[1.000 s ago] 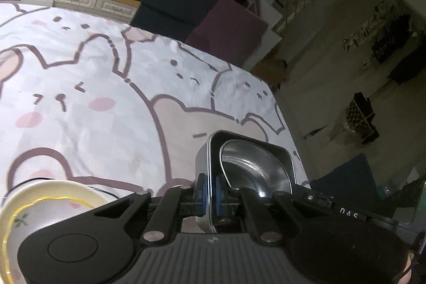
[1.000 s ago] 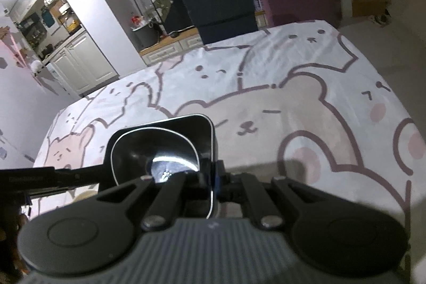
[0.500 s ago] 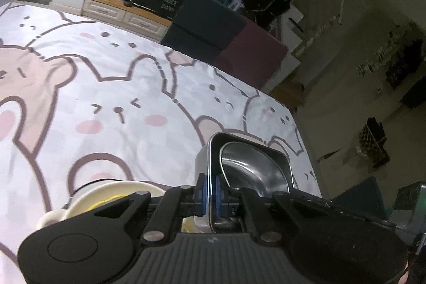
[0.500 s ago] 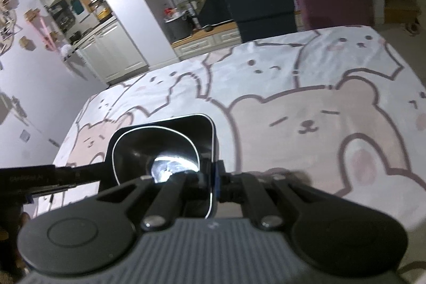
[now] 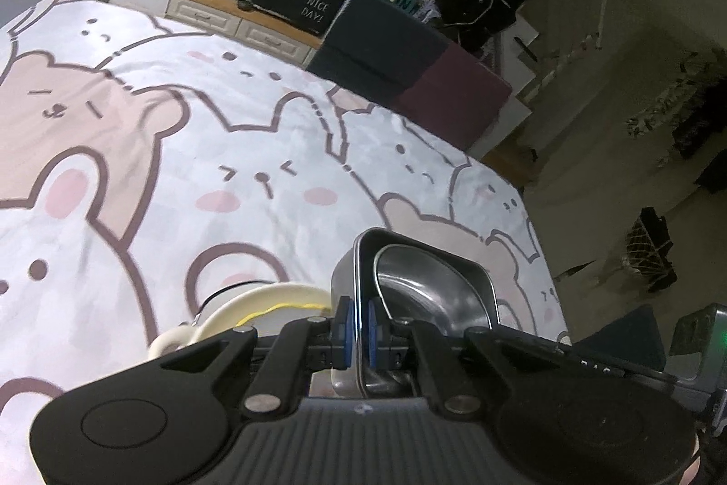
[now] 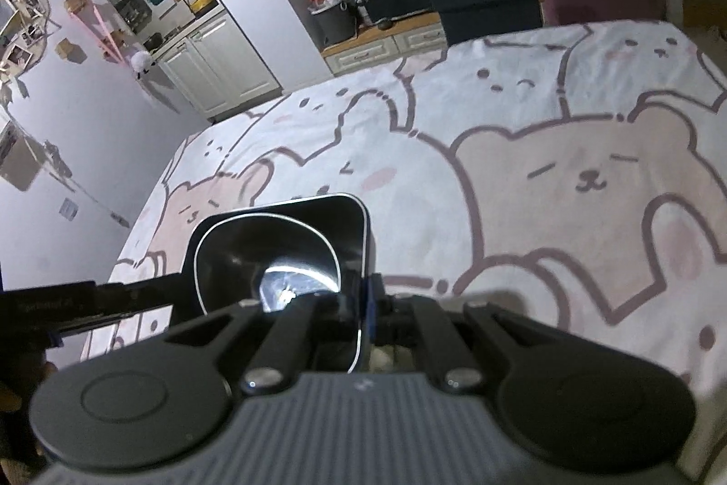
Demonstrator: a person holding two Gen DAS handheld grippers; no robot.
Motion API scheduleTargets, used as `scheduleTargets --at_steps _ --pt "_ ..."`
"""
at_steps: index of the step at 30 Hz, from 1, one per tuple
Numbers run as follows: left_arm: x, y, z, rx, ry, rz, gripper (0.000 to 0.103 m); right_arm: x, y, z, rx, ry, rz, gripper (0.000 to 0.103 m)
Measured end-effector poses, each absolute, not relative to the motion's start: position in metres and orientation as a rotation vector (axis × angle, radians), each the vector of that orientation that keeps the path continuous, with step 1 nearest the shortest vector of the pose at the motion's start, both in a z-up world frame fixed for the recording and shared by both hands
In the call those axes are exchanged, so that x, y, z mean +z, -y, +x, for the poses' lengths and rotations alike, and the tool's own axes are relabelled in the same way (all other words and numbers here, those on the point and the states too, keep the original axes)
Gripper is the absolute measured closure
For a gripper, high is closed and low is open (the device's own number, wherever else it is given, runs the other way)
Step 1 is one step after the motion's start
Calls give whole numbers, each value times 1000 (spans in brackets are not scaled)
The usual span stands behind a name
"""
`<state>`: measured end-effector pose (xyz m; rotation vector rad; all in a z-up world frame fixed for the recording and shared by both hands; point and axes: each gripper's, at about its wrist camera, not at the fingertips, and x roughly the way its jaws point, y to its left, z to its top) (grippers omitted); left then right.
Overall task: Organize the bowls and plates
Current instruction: 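Carry the dark tray with both grippers and lower it into the cream bowl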
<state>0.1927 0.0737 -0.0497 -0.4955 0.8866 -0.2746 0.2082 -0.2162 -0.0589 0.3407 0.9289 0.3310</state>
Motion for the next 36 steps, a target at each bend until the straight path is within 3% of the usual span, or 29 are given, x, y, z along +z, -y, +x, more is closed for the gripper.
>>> scheduleTargets --at_steps 36 --pt "-88 -99 181 -205 -1008 -442 97 -96 164 189 311 -1083 318 97"
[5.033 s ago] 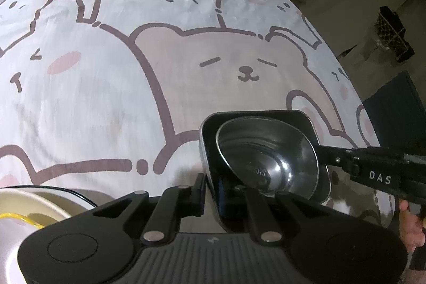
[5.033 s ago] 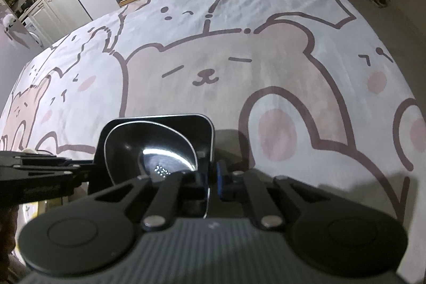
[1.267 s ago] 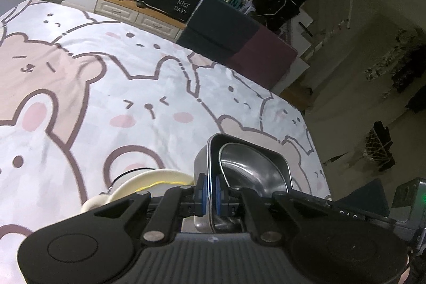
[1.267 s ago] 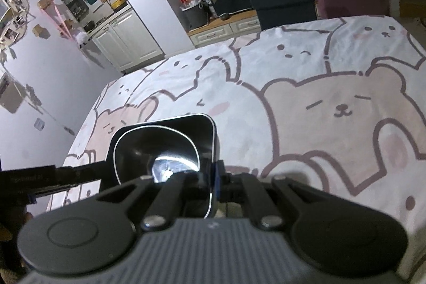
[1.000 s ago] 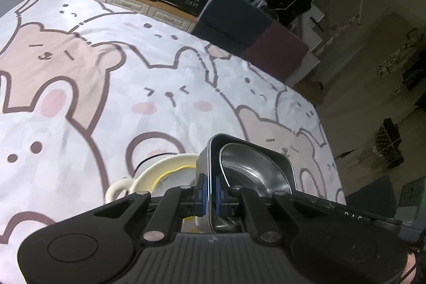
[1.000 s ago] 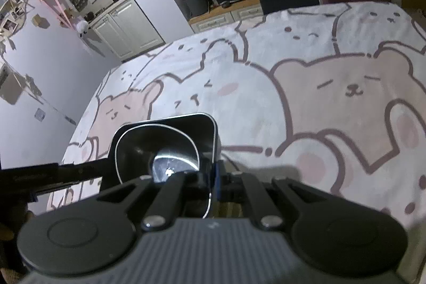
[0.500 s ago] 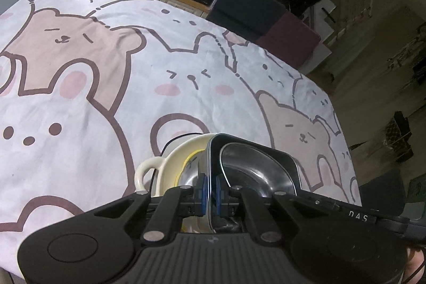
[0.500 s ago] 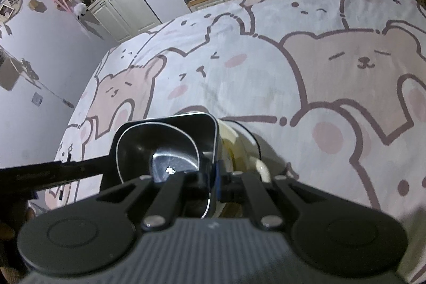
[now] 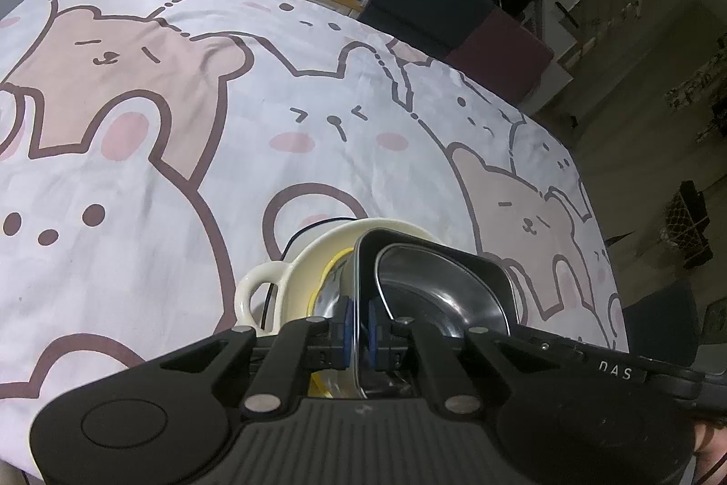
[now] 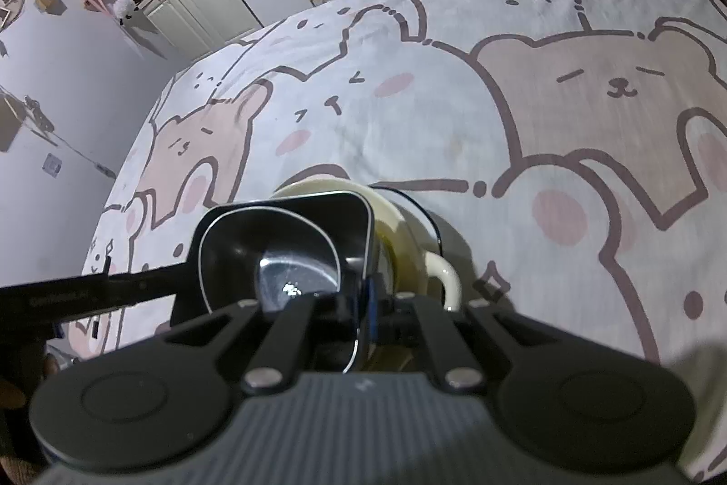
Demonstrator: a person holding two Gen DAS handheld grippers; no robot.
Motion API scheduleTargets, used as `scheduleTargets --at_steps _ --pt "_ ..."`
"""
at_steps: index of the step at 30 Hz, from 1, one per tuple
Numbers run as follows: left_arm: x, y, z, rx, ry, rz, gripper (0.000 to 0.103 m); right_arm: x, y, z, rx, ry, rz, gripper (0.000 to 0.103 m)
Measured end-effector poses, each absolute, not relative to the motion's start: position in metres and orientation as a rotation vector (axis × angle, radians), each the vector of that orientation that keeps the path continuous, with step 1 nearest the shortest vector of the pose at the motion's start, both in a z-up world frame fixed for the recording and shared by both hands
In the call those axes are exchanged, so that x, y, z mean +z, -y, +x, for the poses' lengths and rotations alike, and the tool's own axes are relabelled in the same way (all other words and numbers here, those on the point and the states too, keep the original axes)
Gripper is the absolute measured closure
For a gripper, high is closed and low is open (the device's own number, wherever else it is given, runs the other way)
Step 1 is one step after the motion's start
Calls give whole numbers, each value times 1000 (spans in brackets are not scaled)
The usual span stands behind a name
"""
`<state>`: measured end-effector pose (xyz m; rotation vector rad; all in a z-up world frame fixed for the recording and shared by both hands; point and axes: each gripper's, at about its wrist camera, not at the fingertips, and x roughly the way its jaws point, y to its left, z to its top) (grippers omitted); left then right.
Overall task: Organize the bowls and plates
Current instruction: 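Carry the dark tray with both grippers and lower it into the cream bowl, then open both grippers and pull them back from the dark tray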
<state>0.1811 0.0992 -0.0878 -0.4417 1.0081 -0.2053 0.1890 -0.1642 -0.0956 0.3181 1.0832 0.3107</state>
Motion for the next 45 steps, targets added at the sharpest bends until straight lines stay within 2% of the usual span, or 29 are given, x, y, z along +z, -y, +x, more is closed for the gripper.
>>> scheduleTargets --at_steps 26,31,35,37,41,45 --pt "-94 -98 184 -191 -1023 -411 95 -101 159 193 313 -1106 313 96" --pt "-93 -99 182 -200 -1022 -410 89 -101 162 193 301 -1110 321 91" --pt "-87 -99 178 -193 -1007 -396 79 -95 165 190 283 -1084 314 85" --pt "-83 -99 174 -188 -996 -389 74 -90 168 186 276 -1064 306 73" --pt "-71 -101 164 -175 -954 -378 47 -76 173 176 276 -1006 288 62" --pt "-49 -97 147 -144 -866 -293 15 -59 177 160 259 -925 254 42"
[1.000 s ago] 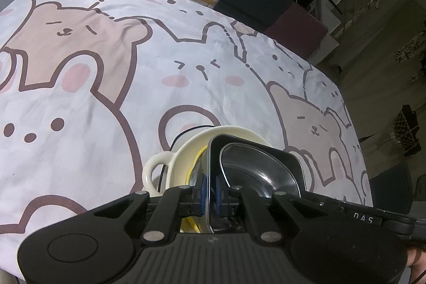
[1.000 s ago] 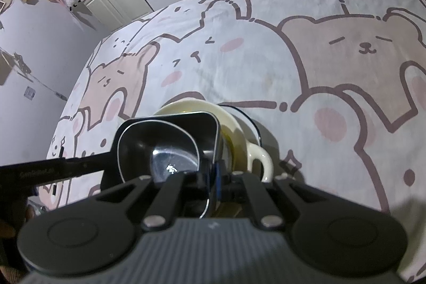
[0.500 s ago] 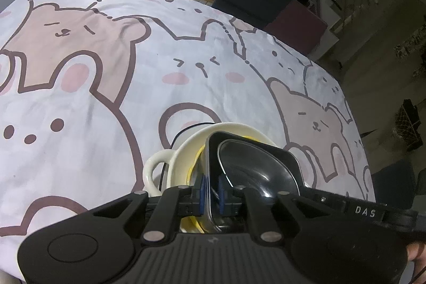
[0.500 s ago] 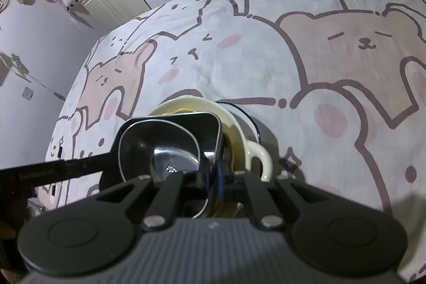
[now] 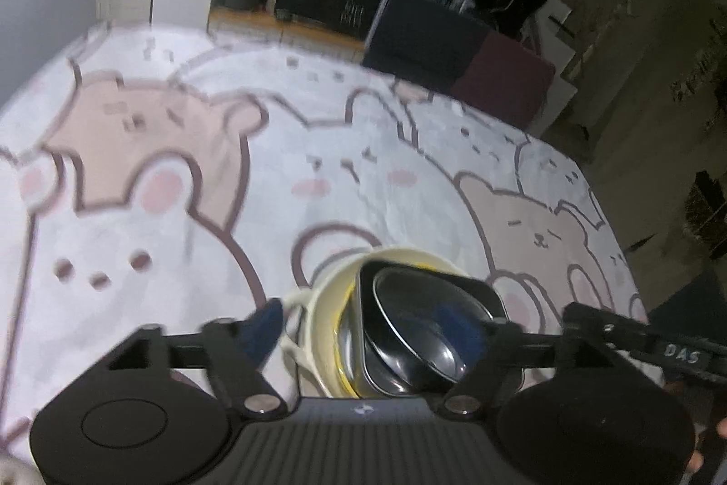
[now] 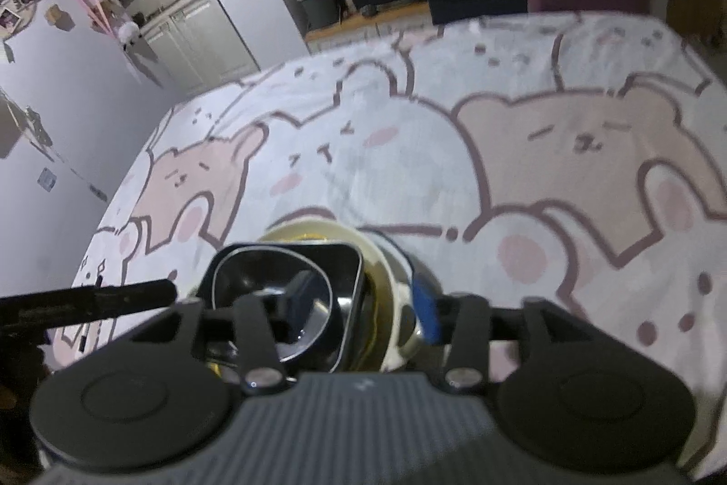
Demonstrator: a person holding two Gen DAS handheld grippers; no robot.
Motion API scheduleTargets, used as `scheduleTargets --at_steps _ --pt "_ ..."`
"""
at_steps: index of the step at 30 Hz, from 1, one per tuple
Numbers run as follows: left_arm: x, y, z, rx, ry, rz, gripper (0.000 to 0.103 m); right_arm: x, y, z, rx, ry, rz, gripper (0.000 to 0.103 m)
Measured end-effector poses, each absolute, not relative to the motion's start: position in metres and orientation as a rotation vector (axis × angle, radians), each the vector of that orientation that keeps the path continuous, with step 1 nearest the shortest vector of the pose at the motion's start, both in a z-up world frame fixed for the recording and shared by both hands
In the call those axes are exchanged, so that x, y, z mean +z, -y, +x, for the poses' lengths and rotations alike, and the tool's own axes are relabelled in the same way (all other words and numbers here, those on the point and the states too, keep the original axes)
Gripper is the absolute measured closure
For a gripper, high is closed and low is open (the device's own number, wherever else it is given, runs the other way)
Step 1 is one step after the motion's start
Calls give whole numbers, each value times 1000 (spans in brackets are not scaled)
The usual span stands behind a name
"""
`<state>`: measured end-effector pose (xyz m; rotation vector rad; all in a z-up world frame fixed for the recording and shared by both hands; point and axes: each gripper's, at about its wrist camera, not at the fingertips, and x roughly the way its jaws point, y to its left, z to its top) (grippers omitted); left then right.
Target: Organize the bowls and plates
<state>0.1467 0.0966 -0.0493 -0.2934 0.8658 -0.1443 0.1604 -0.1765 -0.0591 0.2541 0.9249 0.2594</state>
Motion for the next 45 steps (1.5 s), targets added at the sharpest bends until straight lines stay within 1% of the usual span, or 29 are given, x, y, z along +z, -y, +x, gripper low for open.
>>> scheduleTargets --at_steps 1,2,3,4,7,9,11,15,19,25,35,45 --pt "-44 -96 141 -142 -842 -277 10 -55 177 156 256 -904 244 38" --pt "-39 -95 136 -143 -818 -265 2 -50 178 151 250 -882 233 35" --pt "-33 -93 130 -146 -785 -252 0 -45 178 145 242 -859 220 28" --pt "-28 -92 124 -150 -760 -243 0 -40 178 139 236 -833 207 21" --pt "-17 -88 104 -164 -703 -236 0 -26 179 118 221 -764 185 9" --pt "-14 -85 91 -175 -700 -226 0 -20 182 104 216 -728 182 5" --pt "-12 -82 77 -189 -659 -212 0 -15 183 88 210 -685 180 0" --pt "-13 -78 49 -201 -609 -186 0 -11 187 57 185 -613 167 0" --pt "-22 -75 29 -152 -610 -146 0 -17 185 31 179 -567 135 0" --pt "-37 -72 3 -105 -621 -97 0 -26 183 3 171 -549 87 0" --pt "-41 -61 -27 -125 -596 -19 0 -41 187 -33 146 -546 73 0" --pt "-43 -64 -43 -119 -567 -12 0 -48 185 -50 151 -517 57 0"
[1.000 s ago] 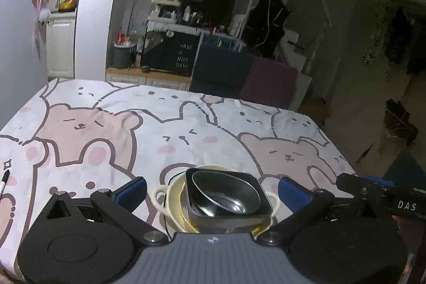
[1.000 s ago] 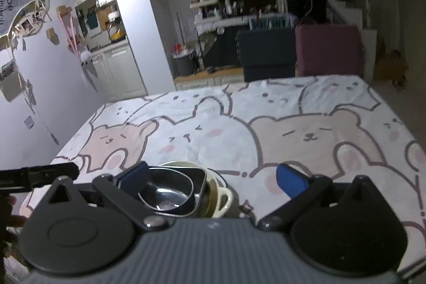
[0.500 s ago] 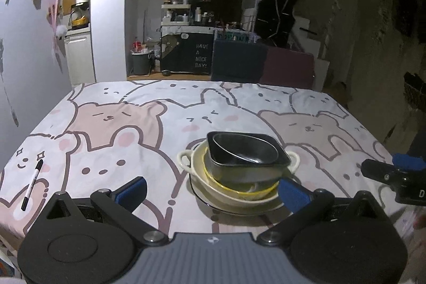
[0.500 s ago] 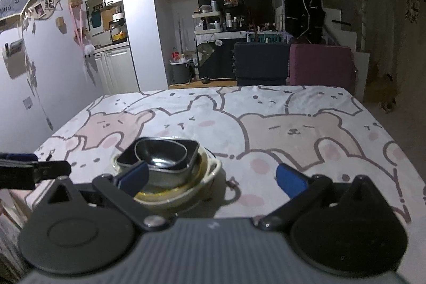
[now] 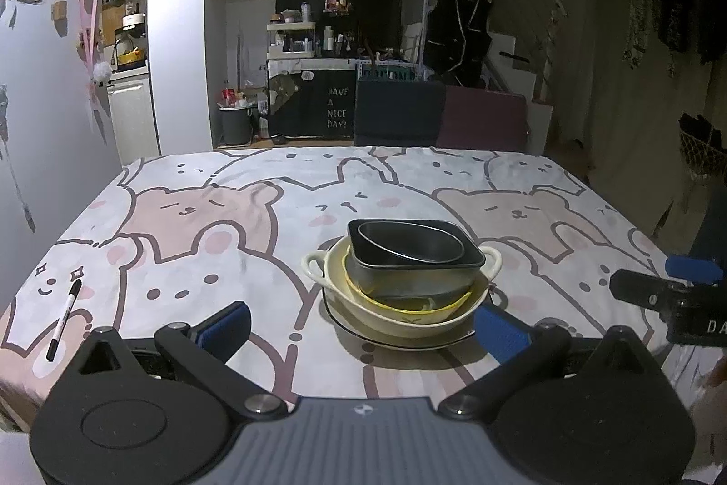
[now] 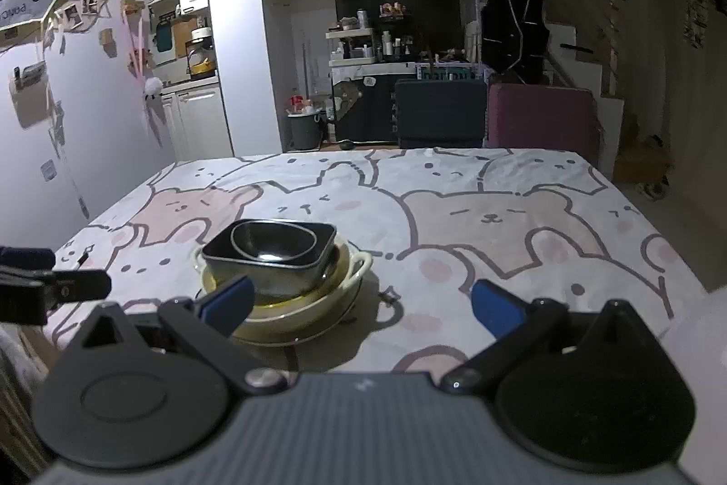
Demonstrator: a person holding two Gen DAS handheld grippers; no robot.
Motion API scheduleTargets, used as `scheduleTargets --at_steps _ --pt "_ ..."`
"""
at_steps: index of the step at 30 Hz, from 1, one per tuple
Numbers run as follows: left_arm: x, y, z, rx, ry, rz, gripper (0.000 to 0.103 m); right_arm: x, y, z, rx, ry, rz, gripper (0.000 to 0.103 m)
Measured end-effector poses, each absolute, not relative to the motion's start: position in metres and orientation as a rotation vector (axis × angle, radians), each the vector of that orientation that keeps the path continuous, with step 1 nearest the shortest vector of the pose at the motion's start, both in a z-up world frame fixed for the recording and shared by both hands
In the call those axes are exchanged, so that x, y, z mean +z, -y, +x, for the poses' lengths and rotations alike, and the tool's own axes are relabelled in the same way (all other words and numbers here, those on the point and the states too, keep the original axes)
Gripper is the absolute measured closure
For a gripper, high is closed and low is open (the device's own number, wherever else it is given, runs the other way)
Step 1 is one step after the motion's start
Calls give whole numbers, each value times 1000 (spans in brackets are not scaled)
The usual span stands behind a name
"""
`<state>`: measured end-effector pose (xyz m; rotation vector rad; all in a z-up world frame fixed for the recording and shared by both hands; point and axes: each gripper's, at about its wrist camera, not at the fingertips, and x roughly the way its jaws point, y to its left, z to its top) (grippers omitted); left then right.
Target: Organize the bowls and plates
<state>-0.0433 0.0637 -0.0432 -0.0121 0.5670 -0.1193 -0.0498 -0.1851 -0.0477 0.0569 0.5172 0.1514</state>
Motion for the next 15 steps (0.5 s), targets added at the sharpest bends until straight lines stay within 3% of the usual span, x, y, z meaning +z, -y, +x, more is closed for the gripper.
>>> scheduleTargets --at_steps 15 --pt "-45 -68 -49 -131 -559 -27 0 -50 180 -57 166 -492 44 0"
